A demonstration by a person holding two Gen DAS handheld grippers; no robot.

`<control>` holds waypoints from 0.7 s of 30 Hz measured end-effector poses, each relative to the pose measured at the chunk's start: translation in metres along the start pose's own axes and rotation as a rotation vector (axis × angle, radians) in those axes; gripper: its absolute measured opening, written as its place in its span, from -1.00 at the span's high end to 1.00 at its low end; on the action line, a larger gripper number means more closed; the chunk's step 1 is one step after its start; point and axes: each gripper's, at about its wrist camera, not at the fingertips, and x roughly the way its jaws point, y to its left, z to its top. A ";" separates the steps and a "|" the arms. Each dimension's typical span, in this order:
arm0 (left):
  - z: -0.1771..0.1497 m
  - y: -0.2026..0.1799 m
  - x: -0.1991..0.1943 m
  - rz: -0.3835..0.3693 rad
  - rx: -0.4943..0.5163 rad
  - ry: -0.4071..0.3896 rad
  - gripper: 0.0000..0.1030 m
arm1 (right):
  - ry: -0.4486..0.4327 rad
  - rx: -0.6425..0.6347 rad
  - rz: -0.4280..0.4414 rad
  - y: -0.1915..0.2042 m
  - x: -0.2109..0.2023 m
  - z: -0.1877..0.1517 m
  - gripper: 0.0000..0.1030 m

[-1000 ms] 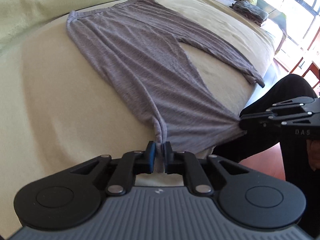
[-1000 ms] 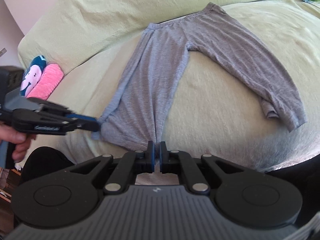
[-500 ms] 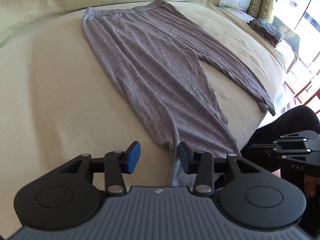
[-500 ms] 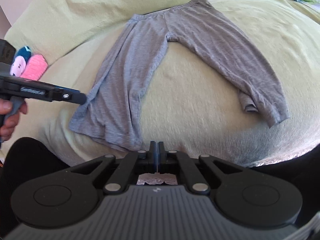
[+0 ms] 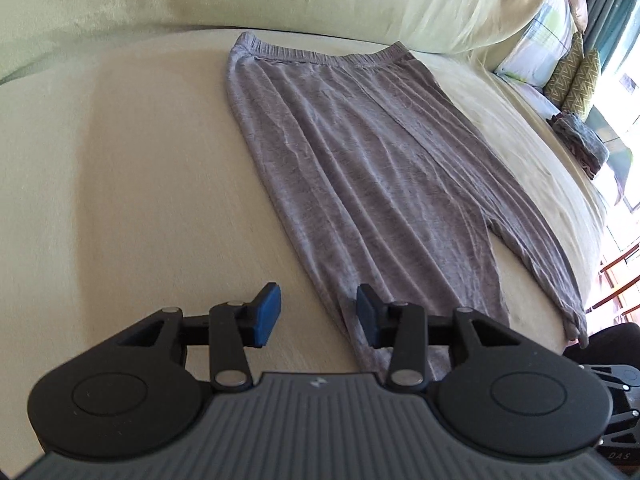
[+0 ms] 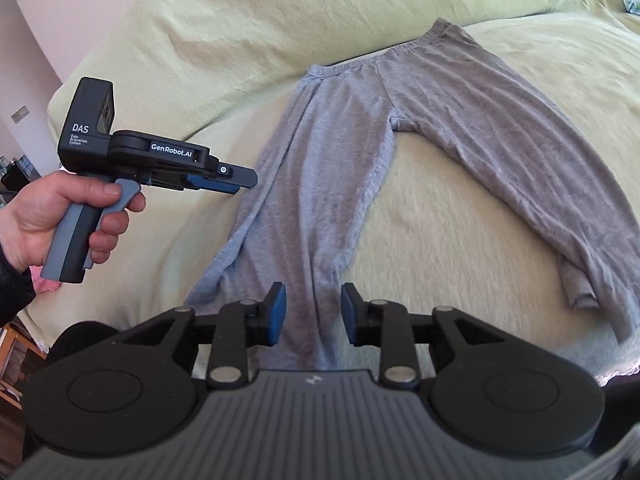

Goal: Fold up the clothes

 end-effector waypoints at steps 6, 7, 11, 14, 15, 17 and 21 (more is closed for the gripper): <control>0.003 0.011 -0.004 0.086 0.094 -0.005 1.00 | 0.024 -0.001 0.034 -0.004 0.009 0.004 0.53; 0.001 0.016 -0.007 0.137 0.106 -0.011 1.00 | 0.027 -0.007 0.023 -0.004 0.009 0.004 0.74; -0.004 0.049 -0.020 0.089 -0.025 -0.033 1.00 | 0.031 0.046 0.010 -0.015 0.008 0.004 0.89; -0.007 0.041 -0.026 0.012 -0.043 -0.042 0.81 | 0.029 0.035 0.005 -0.012 0.008 0.004 0.81; -0.007 0.032 -0.024 -0.016 -0.030 -0.037 0.46 | 0.026 0.033 0.006 -0.011 0.008 0.004 0.72; -0.007 0.016 -0.018 -0.057 -0.003 -0.024 0.20 | 0.023 0.020 0.004 -0.006 0.009 0.003 0.65; -0.006 -0.011 -0.001 -0.028 0.084 0.003 0.30 | 0.027 -0.031 -0.014 0.001 0.010 0.003 0.55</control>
